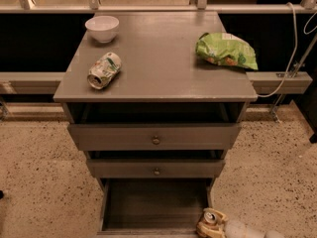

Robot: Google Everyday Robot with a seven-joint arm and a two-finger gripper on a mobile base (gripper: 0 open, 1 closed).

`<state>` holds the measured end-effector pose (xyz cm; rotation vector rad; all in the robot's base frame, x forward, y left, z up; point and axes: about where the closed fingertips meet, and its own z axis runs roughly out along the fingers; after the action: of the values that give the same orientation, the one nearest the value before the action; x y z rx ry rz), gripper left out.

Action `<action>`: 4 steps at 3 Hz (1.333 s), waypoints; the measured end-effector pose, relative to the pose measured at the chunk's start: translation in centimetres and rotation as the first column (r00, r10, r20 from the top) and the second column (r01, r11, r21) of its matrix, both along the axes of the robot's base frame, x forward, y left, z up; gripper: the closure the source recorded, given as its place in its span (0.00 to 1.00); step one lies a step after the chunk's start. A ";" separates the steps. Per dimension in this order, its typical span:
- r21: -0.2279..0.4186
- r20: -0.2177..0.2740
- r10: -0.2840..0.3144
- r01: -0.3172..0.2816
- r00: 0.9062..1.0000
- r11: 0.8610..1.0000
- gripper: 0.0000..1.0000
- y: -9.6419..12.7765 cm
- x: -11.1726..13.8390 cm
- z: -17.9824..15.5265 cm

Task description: Place orange can into bottom drawer

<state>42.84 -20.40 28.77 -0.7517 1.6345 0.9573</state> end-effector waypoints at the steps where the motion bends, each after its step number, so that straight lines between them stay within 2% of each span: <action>1: 0.000 0.000 0.000 0.000 1.000 1.000 1.00 0.0 0.0 0.0; 3: -0.040 0.107 0.041 -0.037 0.993 0.999 1.00 2.4 6.8 -0.4; 4: -0.068 0.104 0.074 -0.067 0.992 0.995 0.84 3.5 9.6 -2.7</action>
Offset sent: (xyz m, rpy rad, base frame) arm 0.0732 0.0215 -0.0050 -0.0546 -0.1352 0.0267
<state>52.47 -16.90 26.04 -0.8945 1.5604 0.9022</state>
